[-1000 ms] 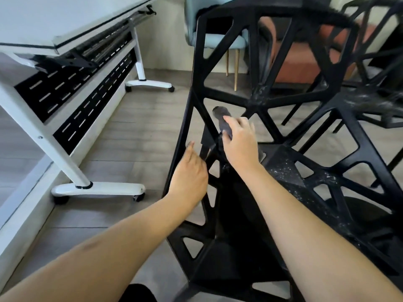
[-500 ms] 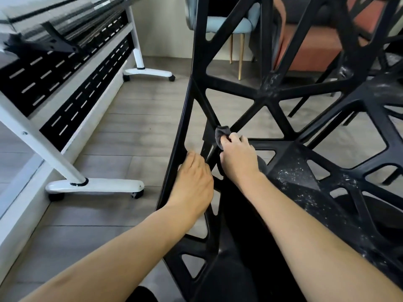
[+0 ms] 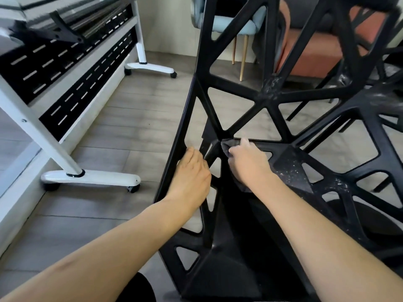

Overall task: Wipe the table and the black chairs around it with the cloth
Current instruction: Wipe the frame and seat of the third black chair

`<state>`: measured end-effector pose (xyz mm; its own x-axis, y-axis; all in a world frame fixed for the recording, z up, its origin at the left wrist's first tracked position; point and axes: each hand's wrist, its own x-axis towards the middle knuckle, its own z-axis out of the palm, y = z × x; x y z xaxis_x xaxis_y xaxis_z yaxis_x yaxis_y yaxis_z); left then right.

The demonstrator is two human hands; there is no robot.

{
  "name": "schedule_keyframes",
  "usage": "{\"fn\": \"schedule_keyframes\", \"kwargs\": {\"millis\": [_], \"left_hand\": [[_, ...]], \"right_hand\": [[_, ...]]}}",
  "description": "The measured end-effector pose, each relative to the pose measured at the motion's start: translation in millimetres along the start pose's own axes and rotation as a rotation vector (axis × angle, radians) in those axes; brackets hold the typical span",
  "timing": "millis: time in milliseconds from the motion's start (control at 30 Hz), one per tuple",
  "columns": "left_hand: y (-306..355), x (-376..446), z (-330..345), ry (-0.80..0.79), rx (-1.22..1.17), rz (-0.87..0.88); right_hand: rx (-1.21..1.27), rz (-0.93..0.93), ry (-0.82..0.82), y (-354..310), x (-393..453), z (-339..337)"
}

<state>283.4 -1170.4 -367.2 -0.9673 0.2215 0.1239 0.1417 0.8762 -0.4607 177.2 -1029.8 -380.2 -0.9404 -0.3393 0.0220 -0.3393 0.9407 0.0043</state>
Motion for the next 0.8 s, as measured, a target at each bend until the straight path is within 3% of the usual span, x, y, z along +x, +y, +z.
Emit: {"fn": "schedule_keyframes", "kwargs": {"millis": [167,367,533,600,700,800], "left_hand": [[0.7,-0.2,-2.6,-0.018,-0.013,-0.01],[1.7,1.5,-0.7,-0.013,-0.027,0.003],[0.6,3.3,3.0,-0.029,0.001,-0.011],[-0.3,2.8,3.0,-0.028,-0.004,-0.013],[-0.3,3.9,2.7,-0.018,-0.016,-0.008],[0.7,4.4,2.4,-0.031,-0.016,-0.008]], "right_hand": [[0.029,0.073,0.007,30.4,-36.5,11.5],[0.014,-0.037,0.128,-10.1,11.9,18.1],[0.058,-0.07,0.214,-2.9,19.1,28.1],[-0.035,0.007,0.241,22.3,11.7,34.6],[-0.148,0.28,0.308,84.7,0.3,38.3],[0.032,0.456,0.305,111.6,3.9,39.6]]}}
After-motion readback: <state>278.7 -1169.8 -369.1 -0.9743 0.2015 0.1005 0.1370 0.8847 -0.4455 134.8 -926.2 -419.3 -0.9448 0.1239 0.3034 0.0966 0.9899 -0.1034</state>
